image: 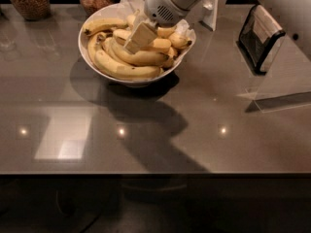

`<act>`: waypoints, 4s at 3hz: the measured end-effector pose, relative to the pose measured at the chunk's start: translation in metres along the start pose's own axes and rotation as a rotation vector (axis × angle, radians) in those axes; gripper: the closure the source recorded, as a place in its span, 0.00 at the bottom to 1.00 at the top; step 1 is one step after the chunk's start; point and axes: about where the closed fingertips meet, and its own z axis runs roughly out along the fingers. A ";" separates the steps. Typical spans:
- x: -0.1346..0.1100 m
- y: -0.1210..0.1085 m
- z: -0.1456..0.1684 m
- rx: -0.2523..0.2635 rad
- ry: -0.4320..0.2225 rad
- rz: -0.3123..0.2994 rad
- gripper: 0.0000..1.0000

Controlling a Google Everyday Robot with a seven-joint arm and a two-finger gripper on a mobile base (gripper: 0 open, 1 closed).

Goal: Pick banana from white bowl

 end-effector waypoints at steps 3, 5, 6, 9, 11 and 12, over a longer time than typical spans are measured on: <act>0.004 -0.019 0.020 -0.020 0.014 0.026 0.37; 0.003 -0.018 0.028 -0.052 0.015 0.037 0.60; -0.002 -0.017 0.027 -0.062 0.012 0.032 0.83; -0.020 0.000 0.000 -0.094 0.099 -0.043 1.00; -0.009 0.026 -0.042 -0.121 0.235 -0.067 1.00; -0.001 0.042 -0.067 -0.125 0.281 -0.060 1.00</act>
Offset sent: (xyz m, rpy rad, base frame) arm 0.0317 -0.0018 -0.0078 -0.0064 0.0187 -0.0256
